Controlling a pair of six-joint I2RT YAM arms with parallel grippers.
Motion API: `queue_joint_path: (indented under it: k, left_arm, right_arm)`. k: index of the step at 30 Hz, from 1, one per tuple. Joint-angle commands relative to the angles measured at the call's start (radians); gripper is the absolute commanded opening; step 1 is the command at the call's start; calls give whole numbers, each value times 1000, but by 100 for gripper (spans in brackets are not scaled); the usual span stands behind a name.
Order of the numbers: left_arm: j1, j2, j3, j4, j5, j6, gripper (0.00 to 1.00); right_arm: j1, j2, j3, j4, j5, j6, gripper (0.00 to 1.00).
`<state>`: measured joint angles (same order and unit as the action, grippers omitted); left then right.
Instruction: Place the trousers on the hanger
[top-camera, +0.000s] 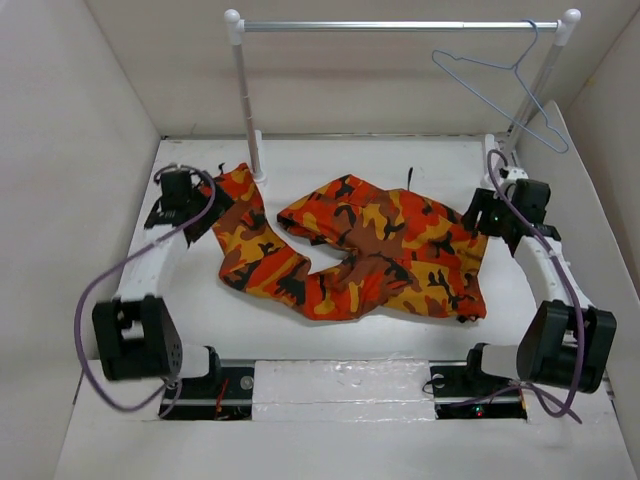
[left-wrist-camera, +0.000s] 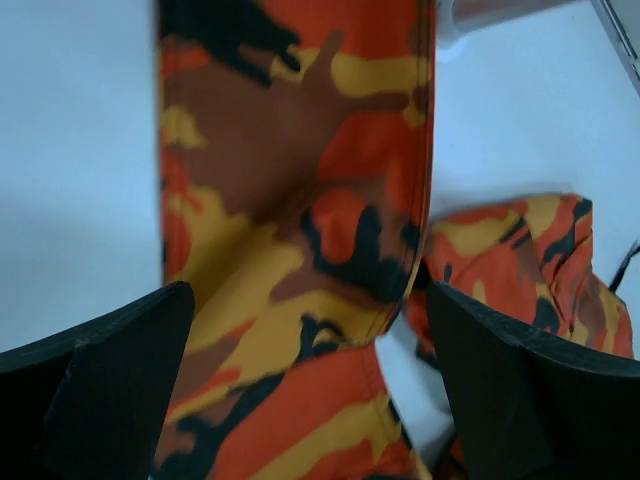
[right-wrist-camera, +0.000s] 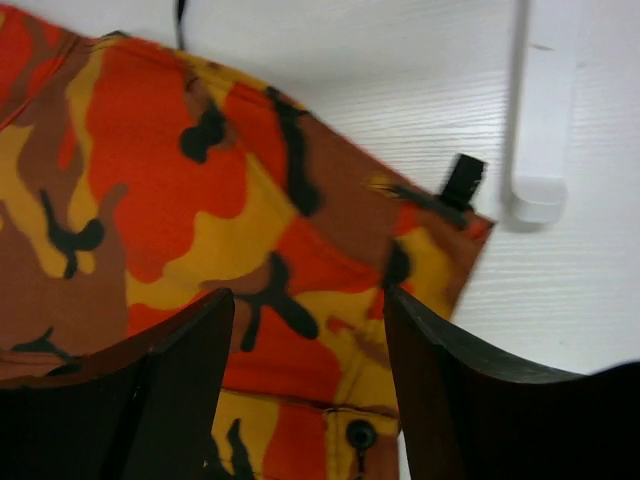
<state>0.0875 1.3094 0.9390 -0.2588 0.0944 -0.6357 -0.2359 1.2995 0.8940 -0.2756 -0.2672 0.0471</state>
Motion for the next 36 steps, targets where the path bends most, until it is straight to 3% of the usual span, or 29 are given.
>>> queue_joint_path:
  k: [1,7,12,15,16,17,19,24,27,29,33,36]
  left_arm:
    - [-23,271,117,18,-39,47,99]
    - [-23,592,335,-92,-139,97,93]
    - [-23,677,411,-129,-208,103,84]
    - [3,749,422,-207,-289,120,12]
    - [3,749,422,-207,-289,120,11]
    - [27,742,414,-200,-279,123,5]
    - [53,735,408,-217,-295,139,0]
    - [145,671,331,-235,-295,165,0]
    - [230,570,186,-206,-239,143,0]
    - [348,503,34,-180,-174,130,0]
    - [601,172,-218,-116,-119,97,0]
    - [557,-35,-129,-184,-113,87,0]
  right_arm:
    - [82,-74,30,-40,2,-30,68]
    - [214,-241,-70,-37,-36,-30,67]
    - [285,-325,-89,-60,-83,-35,66]
    - [320,-382,-52,-97,-67,-24,66]
    - [320,-382,-52,-97,-67,-24,66]
    - [320,-396,-44,-96,-73,-23,66]
    - [329,-401,0,-106,-81,-26,66]
    - [351,-404,71,-123,-142,-32,66]
    - [382,-431,83,-132,-135,-35,66]
    - [392,-447,69,-132,-130,-24,66]
    - [405,-460,28,-149,-106,-33,66]
    - [414,-434,-4,-154,-87,-67,67]
